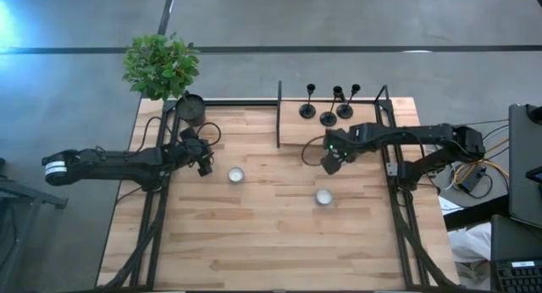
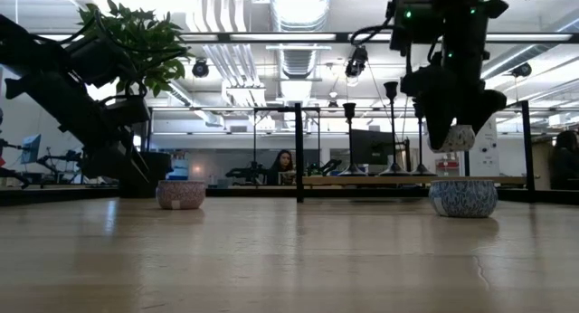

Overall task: Pick & Place candle stick holders
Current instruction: Put the red scented candle on the shelf

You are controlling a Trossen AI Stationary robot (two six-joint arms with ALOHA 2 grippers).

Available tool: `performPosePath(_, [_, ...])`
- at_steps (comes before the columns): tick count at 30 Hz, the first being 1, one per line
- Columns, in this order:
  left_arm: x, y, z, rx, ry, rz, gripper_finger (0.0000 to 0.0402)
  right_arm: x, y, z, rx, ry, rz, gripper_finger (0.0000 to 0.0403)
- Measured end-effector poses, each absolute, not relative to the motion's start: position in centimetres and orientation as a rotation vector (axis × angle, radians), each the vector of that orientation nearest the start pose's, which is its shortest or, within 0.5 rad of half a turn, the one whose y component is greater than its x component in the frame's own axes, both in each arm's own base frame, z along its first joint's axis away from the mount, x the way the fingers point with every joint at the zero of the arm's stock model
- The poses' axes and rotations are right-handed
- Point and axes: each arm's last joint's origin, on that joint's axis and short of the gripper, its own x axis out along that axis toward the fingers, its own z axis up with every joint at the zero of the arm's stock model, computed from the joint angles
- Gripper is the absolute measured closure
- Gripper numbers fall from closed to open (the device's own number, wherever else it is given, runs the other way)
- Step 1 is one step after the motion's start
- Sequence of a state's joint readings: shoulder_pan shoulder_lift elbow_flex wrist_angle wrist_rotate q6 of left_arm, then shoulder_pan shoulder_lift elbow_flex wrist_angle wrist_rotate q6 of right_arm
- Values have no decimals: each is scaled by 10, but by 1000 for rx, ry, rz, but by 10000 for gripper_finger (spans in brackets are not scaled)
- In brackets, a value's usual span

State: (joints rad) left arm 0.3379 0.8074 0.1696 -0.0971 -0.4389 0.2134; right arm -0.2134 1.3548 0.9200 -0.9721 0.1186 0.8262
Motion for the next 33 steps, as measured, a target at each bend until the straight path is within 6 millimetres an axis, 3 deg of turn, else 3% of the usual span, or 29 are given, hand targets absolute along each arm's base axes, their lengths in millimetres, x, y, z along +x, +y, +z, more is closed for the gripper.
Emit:
performPosePath(9, [128, 58, 134, 231, 829, 658, 156, 204, -80, 212, 795, 1217, -892, 106])
performPosePath(20, [128, 58, 134, 231, 829, 658, 156, 173, -95, 213, 928, 1103, -1024, 105])
performPosePath(33, [128, 58, 134, 231, 829, 658, 156, 168, -119, 208, 932, 1155, -972, 106])
